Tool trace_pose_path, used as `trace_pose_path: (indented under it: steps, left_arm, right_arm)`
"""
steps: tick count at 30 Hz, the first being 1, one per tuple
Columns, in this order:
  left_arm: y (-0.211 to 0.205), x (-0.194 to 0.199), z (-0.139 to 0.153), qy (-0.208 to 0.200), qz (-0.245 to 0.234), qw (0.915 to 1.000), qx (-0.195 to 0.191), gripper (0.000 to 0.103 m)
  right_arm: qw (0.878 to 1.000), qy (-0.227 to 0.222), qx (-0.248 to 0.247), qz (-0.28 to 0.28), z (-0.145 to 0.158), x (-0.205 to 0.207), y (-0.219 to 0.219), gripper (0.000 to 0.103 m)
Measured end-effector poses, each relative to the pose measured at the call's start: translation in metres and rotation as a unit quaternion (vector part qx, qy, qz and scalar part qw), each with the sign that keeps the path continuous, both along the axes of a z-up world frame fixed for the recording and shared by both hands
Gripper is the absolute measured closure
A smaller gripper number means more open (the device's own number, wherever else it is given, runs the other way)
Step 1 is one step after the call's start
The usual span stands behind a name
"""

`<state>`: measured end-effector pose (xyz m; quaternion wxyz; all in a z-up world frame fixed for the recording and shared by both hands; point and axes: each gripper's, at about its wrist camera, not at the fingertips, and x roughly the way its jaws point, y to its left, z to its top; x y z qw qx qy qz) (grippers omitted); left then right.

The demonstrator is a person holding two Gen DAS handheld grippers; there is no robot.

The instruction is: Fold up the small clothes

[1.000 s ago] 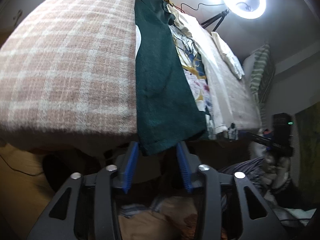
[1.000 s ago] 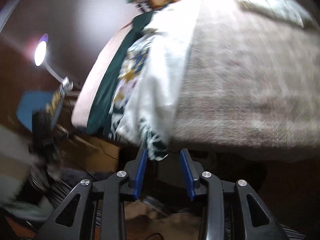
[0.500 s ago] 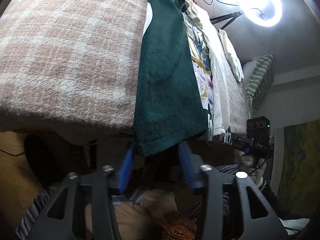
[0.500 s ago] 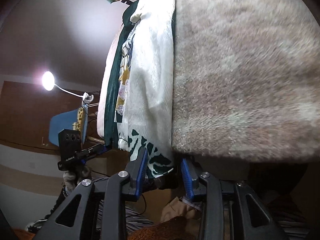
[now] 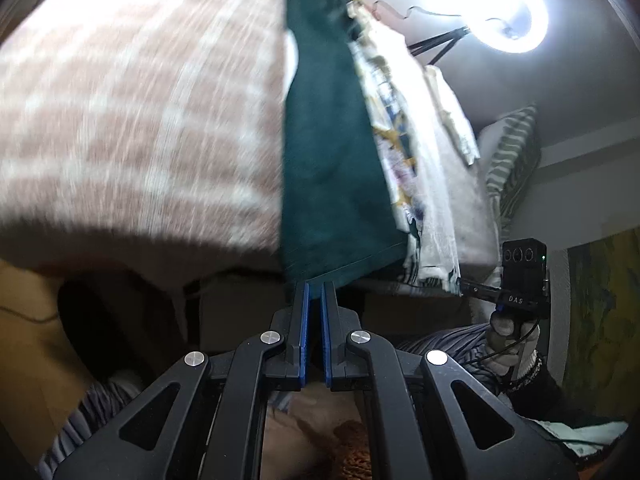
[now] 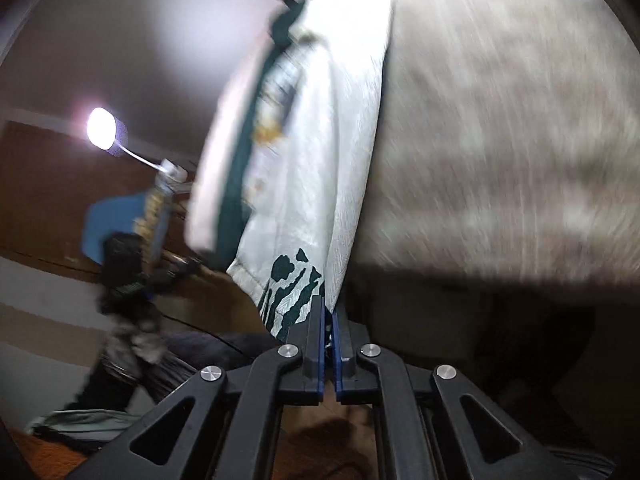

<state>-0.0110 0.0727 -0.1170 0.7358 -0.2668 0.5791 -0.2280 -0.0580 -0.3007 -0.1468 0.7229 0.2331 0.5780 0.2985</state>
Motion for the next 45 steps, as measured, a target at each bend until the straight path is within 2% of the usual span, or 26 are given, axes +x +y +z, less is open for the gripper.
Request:
trace_pose_path:
  steps: [2, 4, 5, 6, 7, 8, 11, 14, 15, 16, 18, 19, 20, 23, 27, 29, 33, 35, 37, 38, 39, 40, 41, 42, 45]
  left_arm:
    - [0.0, 0.0, 0.0, -0.007, 0.0, 0.9999, -0.008, 0.099]
    - [0.003, 0.001, 0.004, -0.01, 0.002, 0.9999, -0.008, 0.097]
    - [0.004, 0.003, 0.005, -0.006, 0.001, 1.0, -0.004, 0.084]
    - [0.006, 0.005, 0.006, -0.005, 0.001, 1.0, -0.003, 0.061]
    - [0.007, 0.007, 0.006, -0.007, 0.006, 0.9999, -0.006, 0.051]
    - [0.009, 0.008, 0.005, -0.005, 0.013, 0.9999, -0.004, 0.034]
    - [0.011, 0.014, -0.005, 0.009, 0.024, 0.9994, -0.023, 0.034]
    - [0.003, 0.019, -0.013, 0.02, 0.016, 0.999, -0.038, 0.039]
    - [-0.002, 0.02, -0.015, 0.023, 0.01, 0.9989, -0.04, 0.055]
    - [-0.008, 0.022, -0.019, 0.031, -0.001, 0.9984, -0.046, 0.063]
    - [-0.017, 0.023, -0.022, 0.037, -0.015, 0.9978, -0.053, 0.092]
    - [-0.02, 0.023, -0.022, 0.036, -0.022, 0.9977, -0.054, 0.098]
    - [-0.023, 0.023, -0.019, 0.031, -0.028, 0.9978, -0.051, 0.099]
    - [-0.011, 0.02, -0.001, 0.013, -0.02, 0.9975, -0.067, 0.099]
    - [0.013, 0.019, 0.015, -0.003, 0.003, 0.9984, -0.056, 0.099]
    - [0.017, 0.02, 0.013, 0.002, 0.005, 0.9986, -0.053, 0.099]
    - [0.004, 0.022, -0.001, 0.016, -0.006, 0.9986, -0.05, 0.099]
    - [-0.004, 0.022, -0.003, 0.016, -0.017, 0.9985, -0.05, 0.099]
    - [-0.008, 0.019, 0.001, 0.017, -0.029, 0.9989, -0.033, 0.099]
    - [-0.006, 0.019, 0.003, 0.016, -0.032, 0.999, -0.027, 0.096]
    - [-0.005, 0.018, 0.006, 0.012, -0.032, 0.9991, -0.024, 0.086]
    - [-0.004, 0.019, 0.009, 0.008, -0.03, 0.9993, -0.02, 0.075]
    - [-0.002, 0.019, 0.011, 0.006, -0.024, 0.9995, -0.018, 0.054]
    - [0.001, 0.019, 0.012, 0.006, -0.015, 0.9997, -0.018, 0.042]
    - [0.007, 0.024, 0.009, 0.01, 0.005, 0.9991, -0.042, 0.042]
  right_arm:
    - [1.0, 0.008, 0.0, 0.0, -0.004, 0.001, 0.0, 0.101]
    - [1.0, 0.008, 0.008, -0.002, -0.002, 0.003, 0.0, 0.093]
    - [1.0, 0.004, 0.005, -0.002, 0.002, 0.004, -0.002, 0.089]
    - [1.0, -0.004, 0.001, -0.004, 0.005, 0.004, -0.004, 0.078]
    - [1.0, -0.011, 0.0, -0.007, 0.007, 0.004, -0.007, 0.074]
    - [1.0, -0.015, 0.003, -0.011, 0.008, 0.006, -0.01, 0.074]
    - [0.999, -0.018, 0.024, -0.02, 0.005, 0.009, -0.013, 0.074]
    - [0.999, -0.017, 0.029, -0.015, 0.005, 0.017, -0.01, 0.074]
    - [0.999, -0.015, 0.029, -0.013, 0.003, 0.017, -0.008, 0.074]
    - [0.999, -0.014, 0.029, -0.013, 0.001, 0.018, -0.007, 0.074]
    - [0.999, -0.011, 0.032, -0.01, -0.003, 0.018, -0.005, 0.074]
    - [0.999, -0.009, 0.034, -0.01, -0.005, 0.019, -0.004, 0.074]
    - [0.999, -0.009, 0.034, -0.009, -0.007, 0.02, -0.002, 0.074]
    - [0.999, -0.006, 0.044, -0.012, -0.008, 0.021, -0.002, 0.074]
    - [0.999, -0.02, 0.043, -0.018, 0.001, 0.018, -0.011, 0.069]
    - [0.999, -0.033, 0.025, -0.02, 0.004, 0.016, -0.016, 0.069]
    - [0.999, -0.034, 0.024, -0.008, 0.0, 0.018, -0.005, 0.069]
    - [0.999, -0.041, -0.004, 0.01, -0.003, 0.018, 0.005, 0.069]
    - [0.999, -0.038, -0.023, 0.019, -0.009, 0.019, 0.012, 0.069]
    - [0.999, -0.036, -0.023, 0.022, -0.011, 0.019, 0.012, 0.069]
    - [0.999, -0.036, -0.021, 0.024, -0.011, 0.018, 0.012, 0.068]
    - [0.999, -0.036, -0.02, 0.024, -0.011, 0.019, 0.012, 0.063]
    - [0.999, -0.038, -0.017, 0.024, -0.011, 0.02, 0.012, 0.059]
    - [0.999, -0.04, -0.016, 0.023, -0.011, 0.021, 0.012, 0.054]
    - [0.999, -0.043, -0.015, 0.03, -0.014, 0.026, 0.021, 0.055]
